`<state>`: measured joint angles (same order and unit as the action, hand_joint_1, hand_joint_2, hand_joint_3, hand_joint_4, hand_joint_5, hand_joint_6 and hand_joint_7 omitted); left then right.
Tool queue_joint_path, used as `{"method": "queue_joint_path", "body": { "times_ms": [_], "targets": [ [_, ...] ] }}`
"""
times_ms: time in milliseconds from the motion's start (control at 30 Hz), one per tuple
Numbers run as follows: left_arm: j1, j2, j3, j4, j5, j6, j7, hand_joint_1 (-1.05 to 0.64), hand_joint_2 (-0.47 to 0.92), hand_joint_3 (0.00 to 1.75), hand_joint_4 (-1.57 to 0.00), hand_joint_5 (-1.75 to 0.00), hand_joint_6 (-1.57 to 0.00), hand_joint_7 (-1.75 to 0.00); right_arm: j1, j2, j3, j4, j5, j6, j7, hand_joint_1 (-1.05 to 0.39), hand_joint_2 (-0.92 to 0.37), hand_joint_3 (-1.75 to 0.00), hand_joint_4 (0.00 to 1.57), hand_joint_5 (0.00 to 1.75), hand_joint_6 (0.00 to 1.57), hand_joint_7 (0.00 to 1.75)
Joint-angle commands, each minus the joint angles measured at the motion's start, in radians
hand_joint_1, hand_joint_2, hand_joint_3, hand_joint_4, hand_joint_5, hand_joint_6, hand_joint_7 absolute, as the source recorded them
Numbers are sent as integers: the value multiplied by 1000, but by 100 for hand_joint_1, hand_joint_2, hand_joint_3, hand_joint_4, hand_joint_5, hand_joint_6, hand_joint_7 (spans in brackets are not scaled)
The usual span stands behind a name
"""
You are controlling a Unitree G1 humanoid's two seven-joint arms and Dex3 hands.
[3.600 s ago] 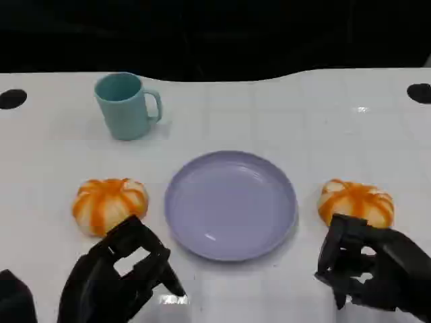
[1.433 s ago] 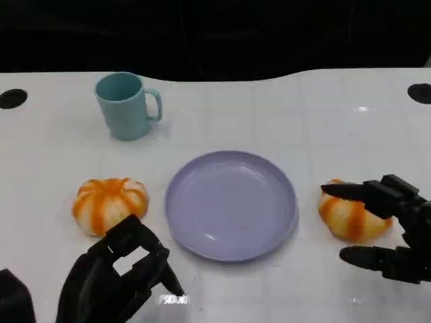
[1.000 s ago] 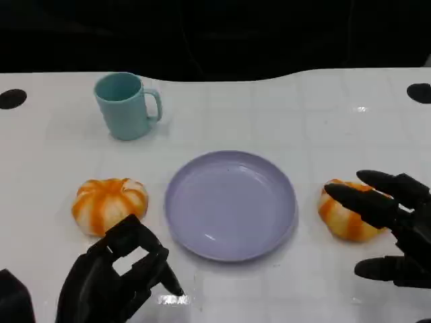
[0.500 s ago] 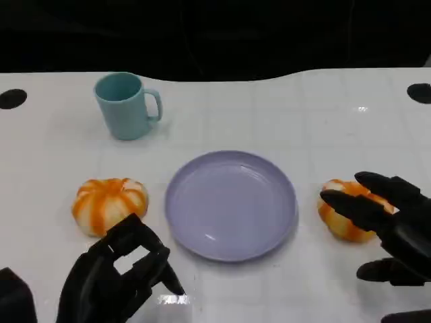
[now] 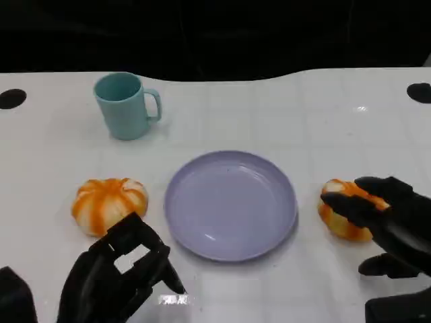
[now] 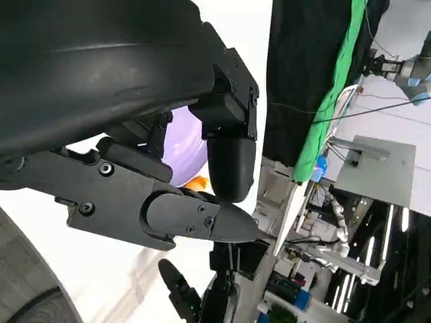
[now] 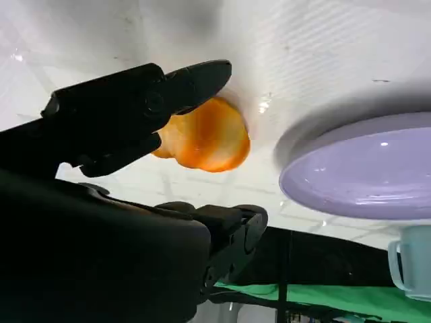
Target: Grasp the bread from the table and place it into the plate.
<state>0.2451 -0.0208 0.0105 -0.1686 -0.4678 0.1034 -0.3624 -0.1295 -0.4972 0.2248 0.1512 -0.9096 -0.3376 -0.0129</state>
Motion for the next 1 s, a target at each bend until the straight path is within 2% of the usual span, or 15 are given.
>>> {"method": "queue_joint_path", "body": {
  "times_ms": [33,300,500,1000],
  "targets": [
    [-3,5,9,0,1,-1,3,-61,91,16,-70,-175,-58,-160,-44,-26,29,48,-11,13,-34,-45,-80,-1,4,33,25,1],
    [-1,5,8,0,5,-2,5,-62,92,15,-70,-175,-58,-159,-120,-17,89,130,-34,58,-46,-46,-85,-2,7,34,29,2],
    [4,6,5,-9,8,1,9,-62,92,15,-70,-175,-59,-160,-165,-12,125,175,-18,60,-41,-46,-87,-2,9,31,31,1],
    [11,4,4,-23,5,7,12,-62,92,16,-70,-175,-59,-159,-235,30,186,224,28,113,44,-43,-88,0,15,23,35,1]
  ]
}}
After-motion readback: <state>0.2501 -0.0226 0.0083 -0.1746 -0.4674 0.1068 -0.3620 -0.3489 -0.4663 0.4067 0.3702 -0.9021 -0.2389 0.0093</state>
